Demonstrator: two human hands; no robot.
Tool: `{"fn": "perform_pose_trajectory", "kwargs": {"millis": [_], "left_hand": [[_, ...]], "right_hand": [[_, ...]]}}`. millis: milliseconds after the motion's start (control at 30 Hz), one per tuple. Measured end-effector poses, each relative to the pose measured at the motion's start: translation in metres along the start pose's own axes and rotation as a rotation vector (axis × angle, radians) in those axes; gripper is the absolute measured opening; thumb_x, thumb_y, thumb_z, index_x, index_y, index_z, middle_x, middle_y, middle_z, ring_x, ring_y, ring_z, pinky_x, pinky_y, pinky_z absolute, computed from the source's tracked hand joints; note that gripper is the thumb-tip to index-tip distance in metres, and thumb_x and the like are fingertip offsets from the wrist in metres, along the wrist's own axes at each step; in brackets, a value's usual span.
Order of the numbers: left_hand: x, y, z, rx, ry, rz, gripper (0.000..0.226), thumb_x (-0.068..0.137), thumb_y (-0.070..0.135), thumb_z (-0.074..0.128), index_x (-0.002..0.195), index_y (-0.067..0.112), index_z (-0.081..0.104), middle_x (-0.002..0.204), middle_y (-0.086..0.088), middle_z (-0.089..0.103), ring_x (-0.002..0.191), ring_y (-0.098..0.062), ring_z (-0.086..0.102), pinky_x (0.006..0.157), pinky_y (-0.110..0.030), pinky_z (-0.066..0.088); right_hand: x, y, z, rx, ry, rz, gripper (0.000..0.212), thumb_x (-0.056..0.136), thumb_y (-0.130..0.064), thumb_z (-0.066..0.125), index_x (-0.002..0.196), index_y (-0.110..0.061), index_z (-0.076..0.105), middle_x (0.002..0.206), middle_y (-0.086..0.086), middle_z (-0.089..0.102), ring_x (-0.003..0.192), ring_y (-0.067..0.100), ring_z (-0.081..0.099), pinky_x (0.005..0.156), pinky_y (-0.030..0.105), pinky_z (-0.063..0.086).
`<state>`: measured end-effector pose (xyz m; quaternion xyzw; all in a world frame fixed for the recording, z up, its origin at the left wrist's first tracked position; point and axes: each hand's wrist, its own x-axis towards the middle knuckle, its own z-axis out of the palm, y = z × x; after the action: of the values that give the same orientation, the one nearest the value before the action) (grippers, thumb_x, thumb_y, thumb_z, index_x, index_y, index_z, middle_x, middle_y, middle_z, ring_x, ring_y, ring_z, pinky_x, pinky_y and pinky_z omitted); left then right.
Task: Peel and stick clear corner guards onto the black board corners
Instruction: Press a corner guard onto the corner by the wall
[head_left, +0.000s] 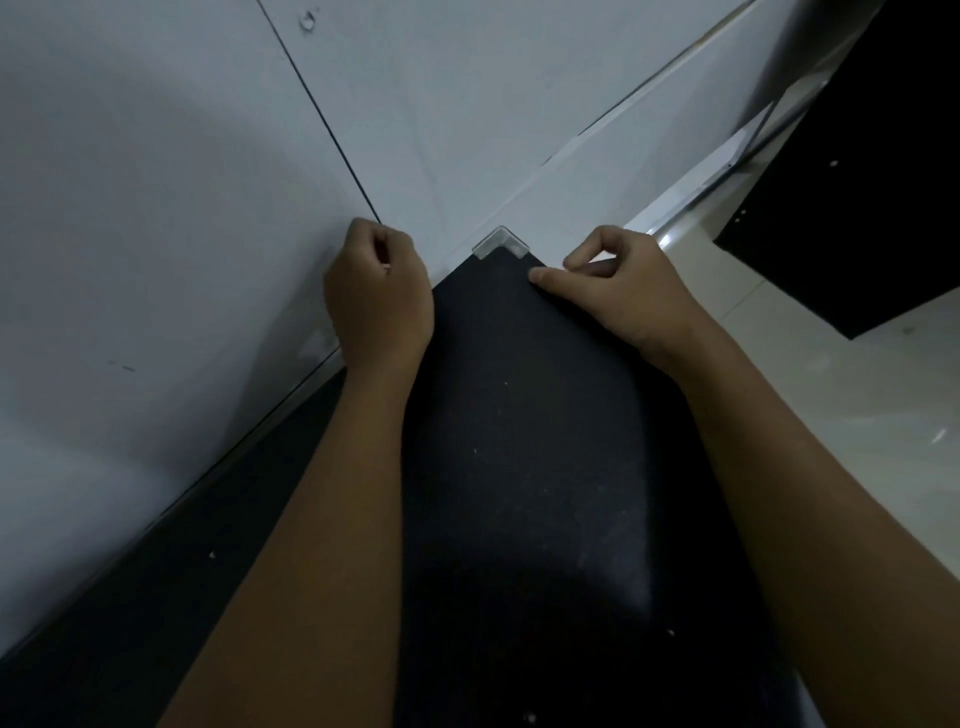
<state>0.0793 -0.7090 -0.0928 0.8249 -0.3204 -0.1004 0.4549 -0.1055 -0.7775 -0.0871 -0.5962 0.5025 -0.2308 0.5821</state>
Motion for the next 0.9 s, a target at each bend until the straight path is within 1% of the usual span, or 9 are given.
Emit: {"fn": "perform_pose_trajectory", "kwargs": {"millis": [67,133,233,300,400,500,567,700,900], "left_hand": [[-0.004,0.000,0.000,-0.002,0.026,0.154,0.026,0.092,0.013,0.041,0.096,0.011,0.066,0.081,-0.001,0.067,0.075,-0.019,0.062,0.063,-0.016,0.039],[-0.007,0.000,-0.001,-0.011,0.012,0.266,0.034,0.090,0.011,0.038,0.107,0.013,0.067,0.089,0.004,0.066,0.082,-0.015,0.062,0.070,-0.017,0.040],[-0.008,-0.002,-0.001,0.060,0.034,0.351,0.049,0.089,0.013,0.033,0.125,0.018,0.065,0.108,0.002,0.068,0.099,-0.016,0.058,0.082,-0.010,0.036],[-0.011,-0.001,-0.001,0.151,0.004,0.406,0.053,0.089,0.011,0.034,0.134,0.020,0.061,0.118,0.001,0.067,0.103,-0.018,0.054,0.081,-0.005,0.030],[-0.016,0.000,0.001,0.259,-0.108,0.495,0.051,0.091,0.010,0.038,0.137,0.019,0.060,0.122,0.000,0.066,0.108,-0.021,0.052,0.081,-0.012,0.028],[-0.019,-0.003,0.002,0.297,-0.166,0.518,0.038,0.098,0.019,0.047,0.132,0.023,0.065,0.122,0.004,0.067,0.110,-0.019,0.052,0.084,-0.015,0.030],[-0.021,-0.004,0.003,0.316,-0.186,0.522,0.032,0.099,0.025,0.053,0.125,0.023,0.071,0.119,0.005,0.068,0.110,-0.020,0.052,0.085,-0.017,0.033],[-0.027,-0.004,0.002,0.304,-0.192,0.505,0.033,0.098,0.028,0.052,0.122,0.022,0.074,0.112,0.008,0.074,0.105,-0.020,0.053,0.082,-0.022,0.037],[-0.033,-0.002,-0.003,0.219,-0.194,0.469,0.033,0.098,0.025,0.054,0.124,0.017,0.074,0.092,-0.002,0.079,0.076,-0.018,0.066,0.076,-0.030,0.052]], "right_hand": [[-0.002,-0.001,0.001,-0.046,-0.016,-0.019,0.057,0.073,-0.041,0.084,0.113,-0.020,0.049,0.080,0.005,0.075,0.070,0.018,0.073,0.059,0.029,0.060],[-0.003,-0.002,0.004,-0.222,-0.023,-0.135,0.067,0.072,-0.048,0.082,0.124,-0.036,0.041,0.080,0.009,0.071,0.073,0.018,0.069,0.062,0.027,0.059],[0.001,-0.002,0.009,-0.346,-0.025,-0.248,0.079,0.073,-0.057,0.076,0.137,-0.052,0.030,0.088,0.002,0.070,0.081,0.015,0.067,0.080,0.028,0.056],[0.006,-0.001,0.013,-0.415,-0.035,-0.296,0.082,0.075,-0.060,0.071,0.142,-0.055,0.024,0.103,-0.004,0.069,0.089,0.017,0.066,0.093,0.036,0.052],[0.010,0.001,0.015,-0.525,-0.028,-0.378,0.077,0.079,-0.060,0.066,0.145,-0.051,0.026,0.120,-0.003,0.066,0.096,0.016,0.064,0.097,0.040,0.049],[0.010,0.004,0.015,-0.595,-0.009,-0.463,0.068,0.085,-0.056,0.062,0.146,-0.042,0.035,0.123,-0.004,0.064,0.097,0.011,0.061,0.095,0.031,0.048],[0.009,0.007,0.017,-0.663,0.006,-0.516,0.060,0.090,-0.054,0.057,0.145,-0.035,0.043,0.127,-0.005,0.062,0.107,0.011,0.060,0.095,0.027,0.045],[0.006,0.008,0.022,-0.737,0.056,-0.545,0.052,0.092,-0.055,0.050,0.138,-0.032,0.052,0.148,-0.007,0.047,0.129,0.018,0.049,0.103,0.036,0.044],[0.004,0.007,0.023,-0.830,0.097,-0.620,0.047,0.095,-0.049,0.051,0.129,-0.018,0.062,0.129,0.000,0.064,0.115,0.021,0.052,0.091,0.043,0.048]]}}
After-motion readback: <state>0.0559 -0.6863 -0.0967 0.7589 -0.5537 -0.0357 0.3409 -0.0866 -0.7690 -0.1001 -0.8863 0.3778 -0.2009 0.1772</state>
